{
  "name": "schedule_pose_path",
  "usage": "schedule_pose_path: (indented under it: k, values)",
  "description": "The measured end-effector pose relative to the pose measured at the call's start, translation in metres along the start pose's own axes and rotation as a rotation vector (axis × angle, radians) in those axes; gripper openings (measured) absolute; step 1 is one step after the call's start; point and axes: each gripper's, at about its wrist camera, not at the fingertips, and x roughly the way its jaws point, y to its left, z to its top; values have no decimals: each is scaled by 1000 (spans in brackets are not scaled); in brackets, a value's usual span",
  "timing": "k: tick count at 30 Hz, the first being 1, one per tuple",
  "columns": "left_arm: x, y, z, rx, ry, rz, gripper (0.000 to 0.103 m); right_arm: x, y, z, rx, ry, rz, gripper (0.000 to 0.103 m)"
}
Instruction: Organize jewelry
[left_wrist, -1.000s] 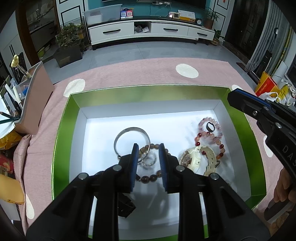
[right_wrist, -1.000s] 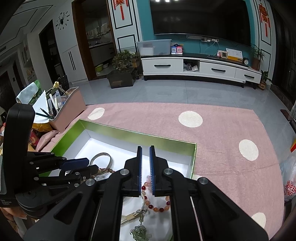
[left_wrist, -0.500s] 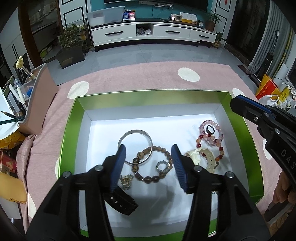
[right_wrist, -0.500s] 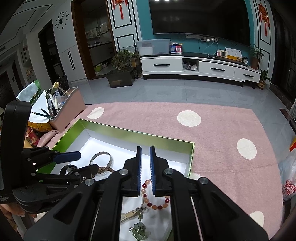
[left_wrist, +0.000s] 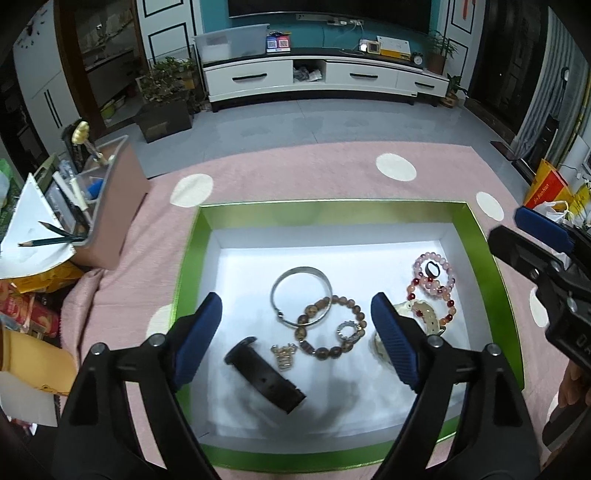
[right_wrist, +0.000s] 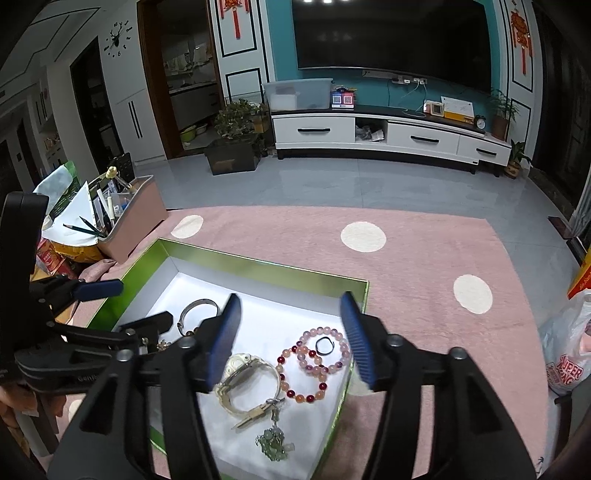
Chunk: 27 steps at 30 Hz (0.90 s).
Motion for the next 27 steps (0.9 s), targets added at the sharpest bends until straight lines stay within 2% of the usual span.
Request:
schedule_pose_path:
  k: [9, 13, 19, 27]
  values:
    - [-33, 10, 2, -11, -41, 48, 96, -27, 0, 4, 24, 33, -46, 102]
    - [-52, 16, 4, -23, -58, 76, 101, -35, 5, 5, 20, 82, -77, 102]
    - [-86, 24, 10, -46, -90, 95, 101, -55, 16, 11, 32, 110, -89, 102]
    - [-124, 27, 19, -44, -75, 149, 101, -87, 27, 30, 44, 96, -87, 102]
